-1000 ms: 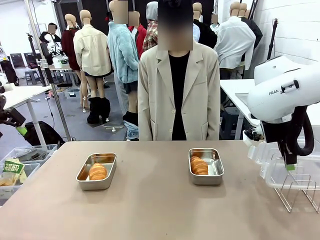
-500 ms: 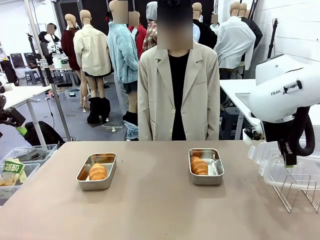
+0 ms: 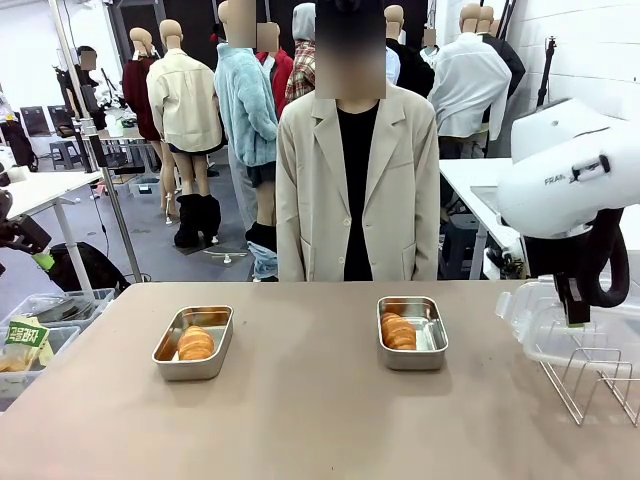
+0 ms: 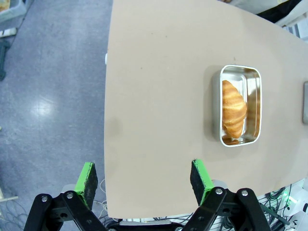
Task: Place the bread in airtight containers.
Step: Release when the human grabs the Airtight Container lid.
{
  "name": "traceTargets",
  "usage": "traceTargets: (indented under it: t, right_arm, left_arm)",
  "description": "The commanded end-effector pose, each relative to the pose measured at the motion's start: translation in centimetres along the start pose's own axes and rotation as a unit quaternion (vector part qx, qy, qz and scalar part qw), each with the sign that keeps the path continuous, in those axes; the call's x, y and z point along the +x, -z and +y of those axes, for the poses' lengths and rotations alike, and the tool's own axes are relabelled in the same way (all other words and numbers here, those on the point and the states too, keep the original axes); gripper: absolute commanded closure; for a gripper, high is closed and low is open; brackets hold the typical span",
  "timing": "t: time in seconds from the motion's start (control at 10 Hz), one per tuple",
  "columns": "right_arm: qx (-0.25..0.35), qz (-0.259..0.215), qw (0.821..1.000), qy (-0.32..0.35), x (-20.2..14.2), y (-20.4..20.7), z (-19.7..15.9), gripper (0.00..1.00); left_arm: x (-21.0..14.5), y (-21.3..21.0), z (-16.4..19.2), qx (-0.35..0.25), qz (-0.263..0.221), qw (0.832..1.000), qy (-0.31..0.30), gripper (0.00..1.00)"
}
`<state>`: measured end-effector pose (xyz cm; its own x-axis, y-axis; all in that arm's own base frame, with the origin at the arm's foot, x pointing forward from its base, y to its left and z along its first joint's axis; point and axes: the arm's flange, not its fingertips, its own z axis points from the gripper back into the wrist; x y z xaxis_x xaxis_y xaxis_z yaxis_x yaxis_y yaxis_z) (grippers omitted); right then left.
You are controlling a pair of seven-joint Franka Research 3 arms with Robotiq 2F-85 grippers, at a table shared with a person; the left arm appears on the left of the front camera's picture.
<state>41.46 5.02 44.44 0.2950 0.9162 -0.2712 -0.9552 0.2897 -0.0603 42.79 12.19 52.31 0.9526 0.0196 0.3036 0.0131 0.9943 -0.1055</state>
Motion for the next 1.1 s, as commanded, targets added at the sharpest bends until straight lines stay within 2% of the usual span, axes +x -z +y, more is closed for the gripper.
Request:
traceTargets:
  t: [0.0,0.2,0.4,0.5,0.7,0.8,1.0]
  right_arm:
    - [-0.031,-0.057,0.997,0.029,-1.0,-4.9,4.6,1.00]
    - [-0.080,-0.114,0.990,0.015,-0.9,-10.2,6.6,1.00]
    - [-0.148,-0.153,0.975,-0.054,1.6,-14.7,6.1,1.00]
    - [-0.195,-0.132,0.966,-0.108,3.6,-16.2,5.4,1.00]
    - [-0.281,-0.156,0.937,-0.134,7.7,-18.4,3.3,1.00]
    - [-0.290,-0.158,0.934,-0.137,9.9,-19.5,2.2,1.00]
    - [-0.288,-0.124,0.941,-0.132,13.6,-20.8,-0.3,1.00]
  left_arm:
    - [-0.1,-0.1,0.1,0.000,-0.004,1.000,-0.002,0.00]
    - [-0.1,-0.1,0.1,0.000,-0.004,1.000,-0.002,0.00]
    - [-0.1,-0.1,0.1,0.000,-0.004,1.000,-0.002,0.00]
    - [-0.1,-0.1,0.1,0.000,-0.004,1.000,-0.002,0.00]
    - [-0.1,-0.1,0.1,0.000,-0.004,1.000,-0.002,0.00]
    - [-0.1,-0.1,0.1,0.000,-0.004,1.000,-0.002,0.00]
    - [-0.1,-0.1,0.1,0.000,-0.004,1.000,-0.002,0.00]
